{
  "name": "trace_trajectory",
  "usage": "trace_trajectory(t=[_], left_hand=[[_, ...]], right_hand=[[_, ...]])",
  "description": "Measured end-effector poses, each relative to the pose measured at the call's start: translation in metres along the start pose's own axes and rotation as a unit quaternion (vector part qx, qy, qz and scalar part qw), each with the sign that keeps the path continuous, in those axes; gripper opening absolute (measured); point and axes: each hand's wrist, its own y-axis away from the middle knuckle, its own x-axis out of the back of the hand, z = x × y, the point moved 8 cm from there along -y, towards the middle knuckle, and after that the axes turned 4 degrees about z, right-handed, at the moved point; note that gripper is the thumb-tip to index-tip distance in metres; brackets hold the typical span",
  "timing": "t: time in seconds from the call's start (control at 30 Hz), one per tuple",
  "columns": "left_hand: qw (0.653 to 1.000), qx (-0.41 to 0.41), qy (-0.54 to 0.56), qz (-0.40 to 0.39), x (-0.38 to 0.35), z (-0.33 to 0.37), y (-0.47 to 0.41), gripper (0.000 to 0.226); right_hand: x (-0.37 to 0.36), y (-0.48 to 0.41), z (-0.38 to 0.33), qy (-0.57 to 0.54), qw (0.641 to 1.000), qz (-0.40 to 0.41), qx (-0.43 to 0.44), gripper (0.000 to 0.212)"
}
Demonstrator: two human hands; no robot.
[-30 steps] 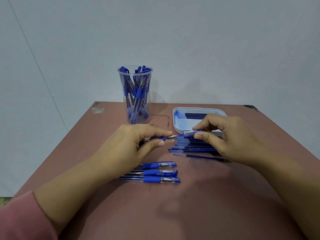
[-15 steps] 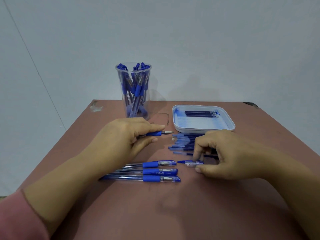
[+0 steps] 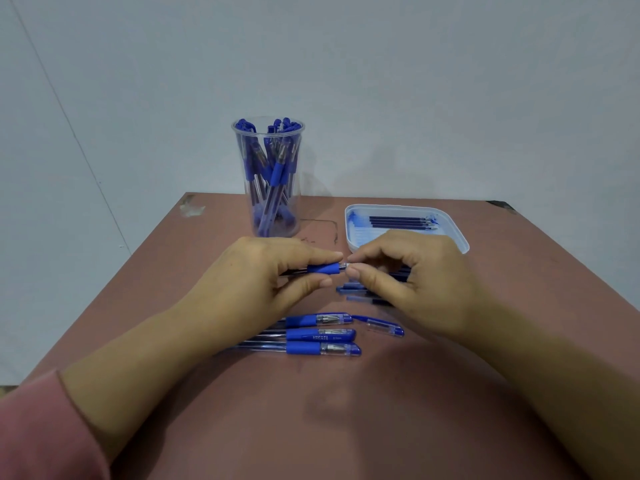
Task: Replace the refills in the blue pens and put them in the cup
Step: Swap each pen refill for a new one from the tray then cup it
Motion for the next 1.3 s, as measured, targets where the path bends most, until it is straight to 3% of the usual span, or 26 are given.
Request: trace_trajectory(t=[0.2,0.33,0.5,0.67,0.9,1.0,1.23,1.3], left_hand=[[1.0,0.025,0.012,0.008,-0.0009,-0.0028,0.0008,0.032],[1.0,0.022,0.001,0.018,0.0031,-0.0025,-0.0005,0.03],[0.999,0.027,-0.007,0.032,0.0071,-0.0032,-0.0003,0.033],[0.999,0.025,-0.009,0.029,0.0058,-0.004,-0.0003,0.033],[0.999,0.018,-0.022,0.023,0.0059,-0.0026,-0.0004,0.034],[0.999,0.018,-0.021,0.023,0.0055,-0.0037,-0.0001,0.038],[0.999,0.009,-0.028,0.021,0.005,-0.0029,-0.0005,0.037],[0.999,0.012,-0.027,0.025,0.0052,-0.0046,-0.0006,0.037]], right_hand=[[-0.0034,-0.0002,-0.0015,0.028,0.999,0.011,0.02,0.011],[-0.0027,0.0008,0.0034,-0.027,0.999,0.001,-0.025,0.019],[-0.0035,-0.0013,0.0006,-0.012,1.0,0.012,-0.025,0.004],[-0.0038,0.0005,-0.0001,-0.017,1.0,-0.001,-0.021,0.016],[-0.0067,-0.0009,0.0012,-0.028,0.998,-0.008,-0.05,0.005],[-0.006,0.0014,0.0034,-0.036,0.998,-0.008,-0.053,0.017],[-0.0079,-0.0004,0.0035,-0.044,0.997,-0.014,-0.069,0.004],[-0.0073,0.0006,0.0034,-0.052,0.996,-0.016,-0.067,0.013]])
